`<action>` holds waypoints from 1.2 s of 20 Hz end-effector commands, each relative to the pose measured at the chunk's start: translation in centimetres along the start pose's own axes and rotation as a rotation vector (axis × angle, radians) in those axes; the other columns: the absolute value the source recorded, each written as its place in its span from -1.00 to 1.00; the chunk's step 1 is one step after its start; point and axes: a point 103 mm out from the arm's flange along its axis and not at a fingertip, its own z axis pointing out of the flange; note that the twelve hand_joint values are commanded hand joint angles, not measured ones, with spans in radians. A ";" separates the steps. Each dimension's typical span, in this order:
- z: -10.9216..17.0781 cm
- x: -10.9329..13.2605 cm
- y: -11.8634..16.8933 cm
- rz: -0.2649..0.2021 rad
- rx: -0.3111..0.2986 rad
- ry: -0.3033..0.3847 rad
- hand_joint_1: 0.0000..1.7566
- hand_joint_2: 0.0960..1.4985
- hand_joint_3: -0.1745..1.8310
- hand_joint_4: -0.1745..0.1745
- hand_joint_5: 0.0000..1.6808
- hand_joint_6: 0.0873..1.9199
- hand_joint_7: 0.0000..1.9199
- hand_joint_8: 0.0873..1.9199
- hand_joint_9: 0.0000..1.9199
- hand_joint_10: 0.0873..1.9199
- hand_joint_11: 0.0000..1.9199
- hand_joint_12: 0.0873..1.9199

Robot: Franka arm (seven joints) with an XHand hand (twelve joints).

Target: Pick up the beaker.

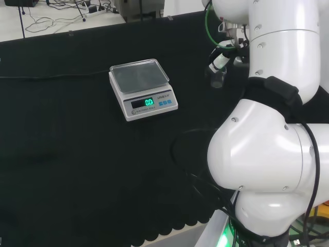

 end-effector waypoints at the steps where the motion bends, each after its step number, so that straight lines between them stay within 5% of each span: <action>1: 1.2 -0.9 1.0 0.009 0.038 0.015 -0.22 -0.08 -0.59 0.02 -0.48 -1.00 -0.84 -0.47 -0.88 -0.18 -1.00 0.22; 7: 1.7 -1.2 1.5 0.007 0.043 0.008 -0.17 -0.08 -0.57 -0.02 -0.46 -1.00 -0.84 -0.43 -0.79 -0.16 -0.95 0.49; 10: 1.7 -1.2 1.4 -0.004 0.007 -0.002 0.02 -0.11 -0.43 -0.19 -0.30 -0.93 -0.73 -0.38 -0.55 -0.21 -0.60 0.41; 13: 1.7 -0.9 1.2 -0.020 -0.073 -0.012 0.31 -0.15 -0.24 -0.79 -0.03 -0.53 -0.52 -0.28 -0.11 -0.34 0.02 0.02; 16: 1.2 -0.7 1.1 -0.037 -0.108 -0.003 0.33 0.26 -0.58 -0.98 0.11 -0.05 -0.27 -0.19 0.09 -0.34 0.17 -0.20; 17: 0.9 -0.6 1.0 -0.039 -0.111 -0.008 0.41 0.35 -0.68 -1.00 0.09 0.03 -0.21 -0.17 0.05 -0.16 0.17 -0.22; 20: -0.7 -0.1 0.5 -0.048 -0.102 -0.032 0.55 0.46 -0.80 -1.00 0.06 0.12 -0.11 -0.12 -0.05 0.11 0.15 -0.21; 24: -3.8 0.9 -1.2 -0.054 -0.089 -0.114 0.56 0.48 -0.82 -1.00 0.05 0.14 -0.17 0.12 0.06 0.11 0.15 -0.18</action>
